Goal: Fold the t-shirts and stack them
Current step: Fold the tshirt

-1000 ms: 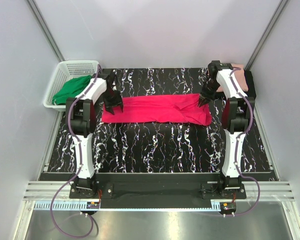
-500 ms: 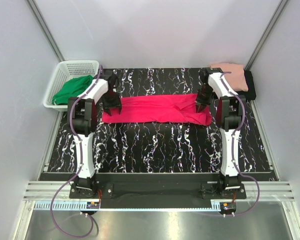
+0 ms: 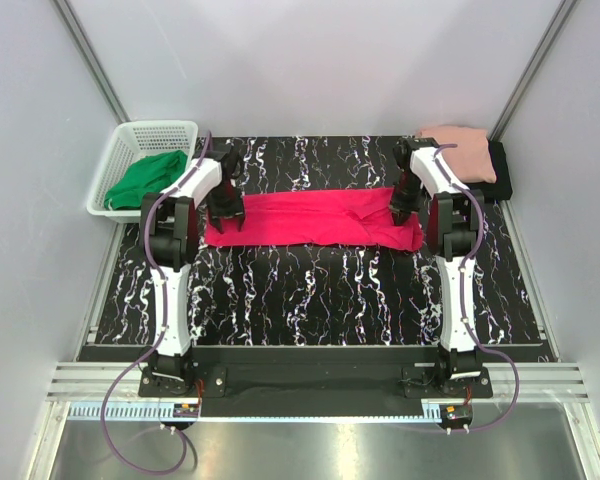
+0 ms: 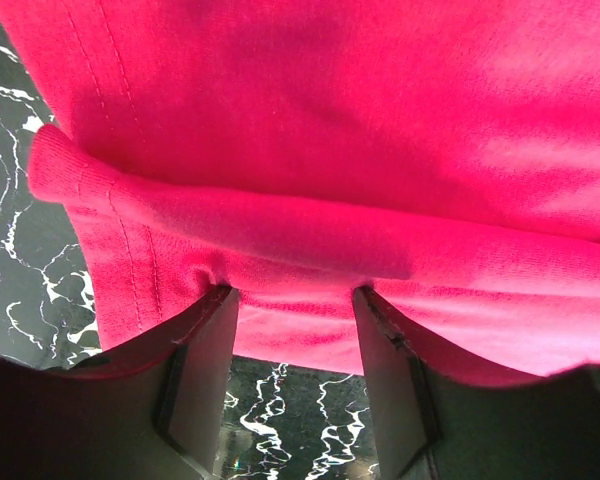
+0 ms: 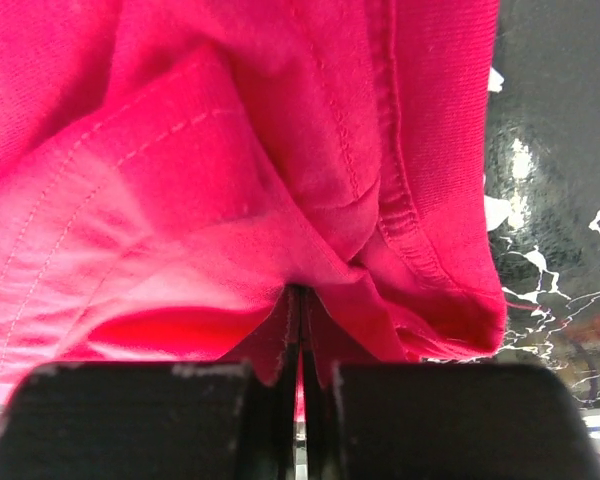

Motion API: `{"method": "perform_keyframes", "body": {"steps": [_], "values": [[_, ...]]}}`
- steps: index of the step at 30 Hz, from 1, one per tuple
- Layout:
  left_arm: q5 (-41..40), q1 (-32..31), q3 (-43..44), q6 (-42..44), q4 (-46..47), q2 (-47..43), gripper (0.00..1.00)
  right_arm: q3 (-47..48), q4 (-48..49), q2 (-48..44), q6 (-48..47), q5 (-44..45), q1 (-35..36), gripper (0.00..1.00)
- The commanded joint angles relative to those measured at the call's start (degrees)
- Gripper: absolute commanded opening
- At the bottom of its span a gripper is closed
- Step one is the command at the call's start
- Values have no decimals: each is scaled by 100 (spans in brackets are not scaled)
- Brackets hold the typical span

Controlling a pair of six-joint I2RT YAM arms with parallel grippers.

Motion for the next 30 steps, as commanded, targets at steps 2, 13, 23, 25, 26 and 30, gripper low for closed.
{"method": "perform_keyframes", "body": {"steps": [2,13,23,25,26,30], "values": [[-60,-28,139,-28,-78,237,48,246,-422,125,73,87,86,0],[-192,-28,-177,-99,-210,9,23,132,-518,-24,55,193,95,0],[-192,-28,-361,104,-262,-114,29,-44,-773,-261,108,210,112,0],[-165,-28,-405,104,-271,-175,30,-193,-782,-428,160,210,121,0],[-131,-28,-466,121,-271,-211,31,-254,-782,-481,178,210,130,0],[-104,-37,-695,183,-254,-421,33,-658,-765,-753,301,219,191,0]]}}
